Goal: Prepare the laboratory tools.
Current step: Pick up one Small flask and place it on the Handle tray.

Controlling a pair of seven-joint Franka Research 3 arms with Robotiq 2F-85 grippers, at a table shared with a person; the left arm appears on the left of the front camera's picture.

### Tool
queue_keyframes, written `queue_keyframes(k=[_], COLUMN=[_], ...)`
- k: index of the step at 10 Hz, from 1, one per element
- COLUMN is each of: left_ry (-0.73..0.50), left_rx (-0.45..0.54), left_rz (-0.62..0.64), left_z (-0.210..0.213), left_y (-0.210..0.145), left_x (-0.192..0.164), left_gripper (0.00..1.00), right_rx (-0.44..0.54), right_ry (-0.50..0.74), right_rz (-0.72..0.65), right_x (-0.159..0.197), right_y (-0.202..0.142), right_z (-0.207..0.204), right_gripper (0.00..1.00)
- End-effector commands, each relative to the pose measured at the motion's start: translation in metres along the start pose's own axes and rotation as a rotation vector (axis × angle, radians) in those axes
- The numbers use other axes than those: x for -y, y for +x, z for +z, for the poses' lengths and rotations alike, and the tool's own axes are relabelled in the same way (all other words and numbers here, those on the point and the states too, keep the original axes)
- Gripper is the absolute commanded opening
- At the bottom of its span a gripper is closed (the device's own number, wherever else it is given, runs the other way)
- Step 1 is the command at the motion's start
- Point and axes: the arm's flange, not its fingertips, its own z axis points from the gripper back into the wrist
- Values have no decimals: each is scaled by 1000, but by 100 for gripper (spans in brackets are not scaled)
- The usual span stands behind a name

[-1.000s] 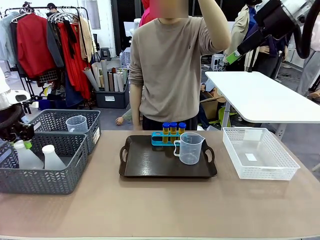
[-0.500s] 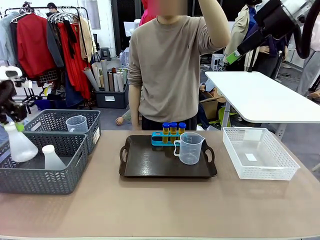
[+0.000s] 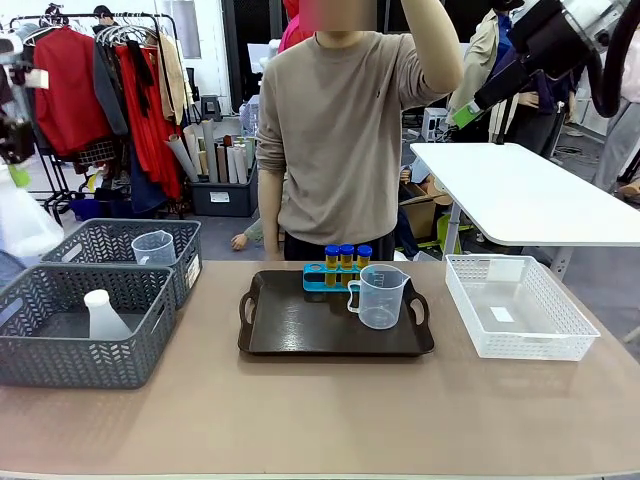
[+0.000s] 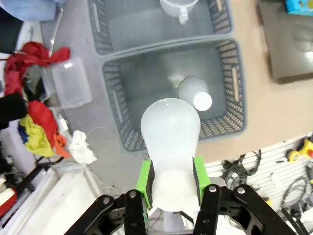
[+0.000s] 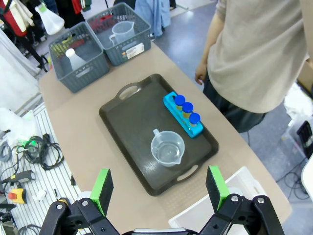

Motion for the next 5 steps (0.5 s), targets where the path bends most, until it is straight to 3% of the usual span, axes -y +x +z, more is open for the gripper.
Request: queue_keyframes(k=[1, 3, 5], left_ry=[45, 51, 37], left_rx=[-7, 7, 15], left_rz=[-24, -55, -31], left_z=[32, 63, 53], left_y=[8, 8, 1], left_x=[0, 2, 7], left_gripper=[0, 0, 0], right_rx=[4, 4, 4], right_ry=[8, 8, 8], right_rz=[3, 3, 3], right_x=[0, 0, 0], right_y=[1, 1, 1], right_z=[2, 2, 2], right_gripper=[100, 100, 100])
